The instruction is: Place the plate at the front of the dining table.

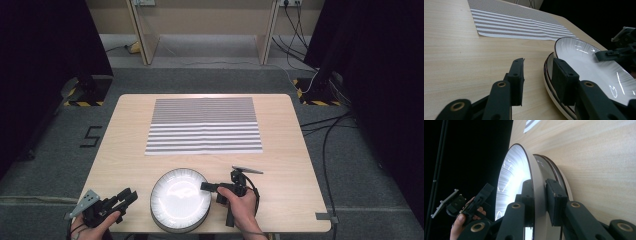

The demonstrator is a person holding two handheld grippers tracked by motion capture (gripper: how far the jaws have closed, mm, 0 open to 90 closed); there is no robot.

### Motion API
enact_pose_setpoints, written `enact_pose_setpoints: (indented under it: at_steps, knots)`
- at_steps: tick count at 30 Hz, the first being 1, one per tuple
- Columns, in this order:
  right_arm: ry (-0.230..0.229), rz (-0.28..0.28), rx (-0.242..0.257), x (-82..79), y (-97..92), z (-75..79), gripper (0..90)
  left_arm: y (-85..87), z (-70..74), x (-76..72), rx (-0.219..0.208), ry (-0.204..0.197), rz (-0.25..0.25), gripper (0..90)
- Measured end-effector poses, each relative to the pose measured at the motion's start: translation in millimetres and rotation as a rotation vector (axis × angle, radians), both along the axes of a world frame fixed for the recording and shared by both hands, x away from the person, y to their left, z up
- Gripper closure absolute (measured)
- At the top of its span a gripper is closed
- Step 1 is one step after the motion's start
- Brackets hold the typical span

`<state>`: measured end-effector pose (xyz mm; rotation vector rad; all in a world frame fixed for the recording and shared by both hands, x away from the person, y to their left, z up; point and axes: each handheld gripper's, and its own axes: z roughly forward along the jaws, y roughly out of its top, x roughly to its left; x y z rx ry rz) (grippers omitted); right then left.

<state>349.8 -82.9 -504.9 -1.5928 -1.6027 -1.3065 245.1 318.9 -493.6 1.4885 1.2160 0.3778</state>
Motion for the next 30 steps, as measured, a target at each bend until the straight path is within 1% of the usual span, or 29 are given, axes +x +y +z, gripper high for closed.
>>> enact_pose_setpoints:
  at_steps: [1,2,7,9,22,27,30]
  knots:
    - [0.000,-0.007,0.008,0.1,-1.0,2.8,77.4,0.3,-0.8,0.0,0.003,0.003,0.001,61.4]
    - [-0.002,-0.004,0.005,0.4,-1.6,3.8,77.3,0.3,-0.8,0.0,0.003,0.003,0.001,61.5]
    - [-0.019,-0.024,0.017,1.5,-5.6,9.6,77.2,0.5,-2.9,0.5,0.004,0.007,0.003,61.3]
    - [-0.015,-0.035,0.025,2.1,-7.0,10.9,77.3,0.6,-3.2,0.5,0.005,0.007,0.003,61.3]
    - [-0.038,-0.047,0.038,5.4,-9.5,19.0,77.2,2.1,-5.6,0.8,0.011,0.014,0.009,61.4]
    - [-0.043,-0.052,0.050,7.6,-10.7,22.8,77.2,1.6,-7.0,0.7,0.011,0.020,0.007,61.3]
    - [-0.050,-0.055,0.049,8.6,-11.6,24.8,77.1,1.1,-8.0,0.8,0.013,0.022,0.002,61.3]
